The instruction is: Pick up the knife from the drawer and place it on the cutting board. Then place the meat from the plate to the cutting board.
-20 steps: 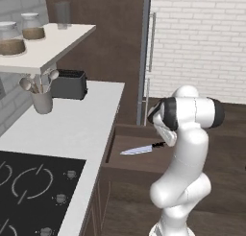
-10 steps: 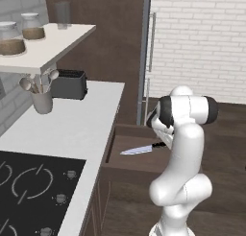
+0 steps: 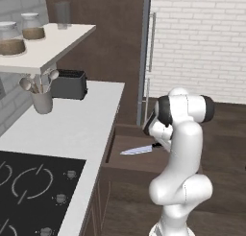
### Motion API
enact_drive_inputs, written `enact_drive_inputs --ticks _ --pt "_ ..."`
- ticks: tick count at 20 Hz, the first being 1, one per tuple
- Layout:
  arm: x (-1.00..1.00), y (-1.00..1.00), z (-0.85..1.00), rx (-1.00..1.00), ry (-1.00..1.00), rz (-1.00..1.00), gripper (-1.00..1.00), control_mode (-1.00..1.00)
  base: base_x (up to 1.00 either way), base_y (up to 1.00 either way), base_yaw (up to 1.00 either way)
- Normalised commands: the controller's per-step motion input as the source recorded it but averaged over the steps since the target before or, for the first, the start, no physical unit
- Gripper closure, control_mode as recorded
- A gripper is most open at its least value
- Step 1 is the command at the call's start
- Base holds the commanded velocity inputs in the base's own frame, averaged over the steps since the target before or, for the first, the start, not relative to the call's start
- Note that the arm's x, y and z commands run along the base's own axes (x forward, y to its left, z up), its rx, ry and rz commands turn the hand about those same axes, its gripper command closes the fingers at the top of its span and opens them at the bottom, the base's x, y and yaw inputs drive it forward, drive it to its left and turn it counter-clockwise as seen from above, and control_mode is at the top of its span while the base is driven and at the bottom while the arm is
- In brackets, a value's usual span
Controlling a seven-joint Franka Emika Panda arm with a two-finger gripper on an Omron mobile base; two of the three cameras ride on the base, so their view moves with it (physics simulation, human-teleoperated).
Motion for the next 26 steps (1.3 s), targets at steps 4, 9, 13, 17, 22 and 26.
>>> enact_drive_inputs --ticks 4,9,13,17,22,26 --pt "0.22 0.09 -0.09 -0.08 0.00 0.05 -1.00 -1.00 0.00 0.00 0.00" --pt "0.36 0.02 -0.02 -0.01 0.00 0.05 -1.00 -1.00 0.00 0.00 0.00" --pt "0.25 0.00 -0.01 0.00 0.00 0.06 -1.00 -1.00 0.00 0.00 0.00" --pt "0.06 0.00 -0.32 -0.05 0.02 0.10 -1.00 -1.00 0.00 0.00 0.00" --pt "0.00 0.00 -0.41 -0.08 0.02 0.10 -1.00 -1.00 0.00 0.00 0.00" --pt "0.01 0.00 -0.29 -0.05 0.00 0.09 -1.00 -1.00 0.00 0.00 0.00"
